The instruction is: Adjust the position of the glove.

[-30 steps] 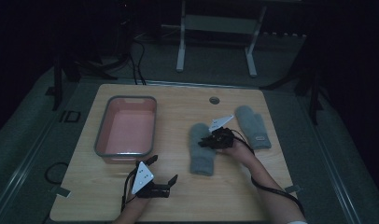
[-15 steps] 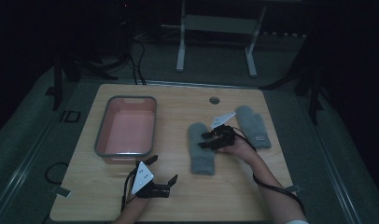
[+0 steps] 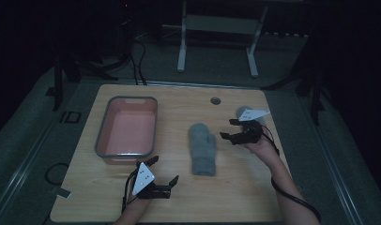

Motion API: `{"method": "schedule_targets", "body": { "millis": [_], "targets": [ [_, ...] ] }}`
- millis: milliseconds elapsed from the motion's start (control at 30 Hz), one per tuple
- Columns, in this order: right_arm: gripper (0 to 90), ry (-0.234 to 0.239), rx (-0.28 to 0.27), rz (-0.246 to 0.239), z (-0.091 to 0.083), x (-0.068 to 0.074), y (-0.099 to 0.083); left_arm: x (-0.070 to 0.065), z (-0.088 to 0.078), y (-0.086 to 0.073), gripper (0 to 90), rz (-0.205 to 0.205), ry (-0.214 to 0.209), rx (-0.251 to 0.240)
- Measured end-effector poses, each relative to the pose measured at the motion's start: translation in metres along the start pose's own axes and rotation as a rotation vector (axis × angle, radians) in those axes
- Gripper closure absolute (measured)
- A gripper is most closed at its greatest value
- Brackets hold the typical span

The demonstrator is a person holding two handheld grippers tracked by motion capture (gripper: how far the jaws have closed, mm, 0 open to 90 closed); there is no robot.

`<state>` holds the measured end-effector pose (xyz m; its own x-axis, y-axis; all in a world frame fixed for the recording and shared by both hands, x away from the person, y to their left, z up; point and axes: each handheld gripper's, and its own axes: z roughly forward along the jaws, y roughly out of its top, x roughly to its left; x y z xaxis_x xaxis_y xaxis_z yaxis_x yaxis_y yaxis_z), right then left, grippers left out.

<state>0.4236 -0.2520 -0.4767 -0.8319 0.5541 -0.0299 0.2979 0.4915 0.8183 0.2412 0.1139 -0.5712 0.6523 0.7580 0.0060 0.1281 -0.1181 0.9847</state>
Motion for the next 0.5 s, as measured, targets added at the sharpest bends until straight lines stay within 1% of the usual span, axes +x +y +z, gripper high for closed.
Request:
{"method": "schedule_targets", "body": {
  "millis": [33, 67, 100, 133, 200, 267, 333, 367, 400, 500],
  "targets": [
    [27.3, -0.005, -0.007, 0.015, -0.004, -0.003, -0.002, 0.0, 0.0, 0.0, 1.3, 0.0, 0.0, 0.0],
    [27.3, -0.005, -0.007, 0.015, -0.004, -0.003, -0.002, 0.0, 0.0, 0.0, 1.3, 0.0, 0.0, 0.0],
    [28.3, -0.036, -0.022, 0.057, -0.013, -0.011, -0.008, 0.0, 0.0, 0.0, 1.3, 0.0, 0.0, 0.0],
    [28.3, -0.036, -0.022, 0.057, -0.013, -0.011, -0.008, 0.0, 0.0, 0.0, 1.3, 0.001, 0.0, 0.0],
    [28.3, -0.057, -0.032, 0.09, -0.02, -0.017, -0.012, 0.0, 0.0, 0.0, 1.3, 0.0, 0.0, 0.0],
    [28.7, -0.084, -0.027, 0.108, -0.025, -0.024, -0.016, 0.0, 0.0, 0.0, 1.3, 0.0, 0.0, 0.0],
    [29.8, -0.115, -0.018, 0.138, -0.029, -0.03, -0.02, 0.0, 0.0, 0.0, 1.3, 0.0, 0.0, 0.001],
    [31.5, -0.152, -0.001, 0.169, -0.031, -0.038, -0.025, 0.0, 0.0, 0.0, 1.3, 0.0, 0.0, 0.001],
    [31.5, -0.152, -0.001, 0.169, -0.031, -0.038, -0.025, 0.0, 0.0, 0.0, 1.3, -0.001, 0.0, 0.0],
    [34.2, -0.206, 0.009, 0.215, -0.034, -0.05, -0.034, 0.0, 0.0, 0.0, 1.3, -0.001, -0.001, 0.001]
  ]
}}
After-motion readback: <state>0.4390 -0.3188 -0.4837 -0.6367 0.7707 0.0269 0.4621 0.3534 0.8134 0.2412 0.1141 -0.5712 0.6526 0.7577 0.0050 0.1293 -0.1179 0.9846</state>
